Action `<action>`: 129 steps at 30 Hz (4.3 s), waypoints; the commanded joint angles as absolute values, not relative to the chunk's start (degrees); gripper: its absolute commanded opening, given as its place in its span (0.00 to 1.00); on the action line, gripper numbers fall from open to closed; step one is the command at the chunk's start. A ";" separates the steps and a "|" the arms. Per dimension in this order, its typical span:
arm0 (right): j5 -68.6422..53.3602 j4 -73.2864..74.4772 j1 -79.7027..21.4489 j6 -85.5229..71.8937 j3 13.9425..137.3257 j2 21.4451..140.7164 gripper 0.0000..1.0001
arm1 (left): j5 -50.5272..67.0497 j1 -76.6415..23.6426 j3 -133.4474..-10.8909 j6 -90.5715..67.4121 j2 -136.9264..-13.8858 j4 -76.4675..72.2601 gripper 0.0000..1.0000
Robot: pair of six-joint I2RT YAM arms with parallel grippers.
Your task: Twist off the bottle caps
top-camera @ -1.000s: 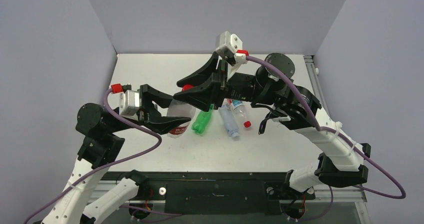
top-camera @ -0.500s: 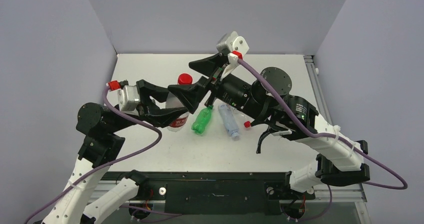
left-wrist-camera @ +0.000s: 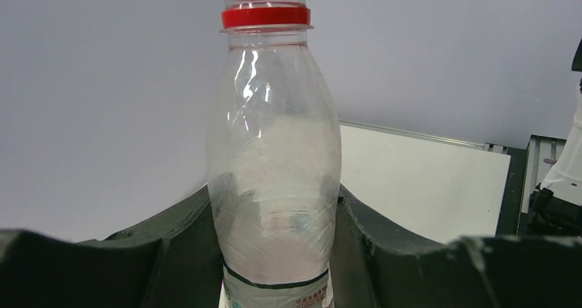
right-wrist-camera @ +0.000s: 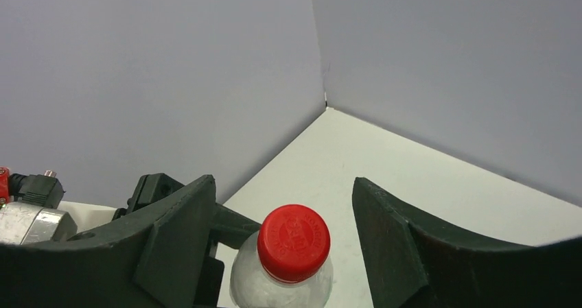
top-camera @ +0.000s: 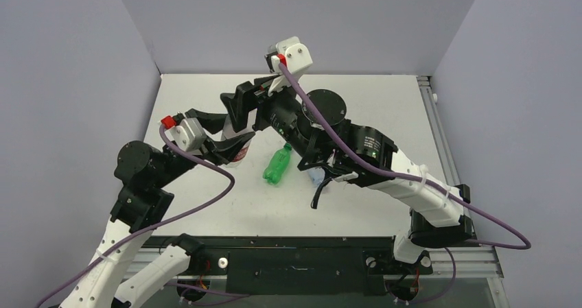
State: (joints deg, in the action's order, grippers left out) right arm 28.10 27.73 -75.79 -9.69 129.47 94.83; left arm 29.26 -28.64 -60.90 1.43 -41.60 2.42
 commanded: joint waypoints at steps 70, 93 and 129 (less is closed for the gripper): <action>29.27 13.00 -20.24 -44.04 41.38 84.41 0.50 | 32.43 -28.21 -47.93 -4.74 -36.27 0.89 0.00; -2.30 16.22 -52.46 -28.65 87.47 67.92 0.82 | 31.82 -28.21 -48.35 -9.95 -38.42 -3.17 0.00; 12.39 18.55 -59.64 -10.45 102.74 86.79 0.00 | 23.50 -28.21 -47.95 -2.50 -31.32 10.69 0.96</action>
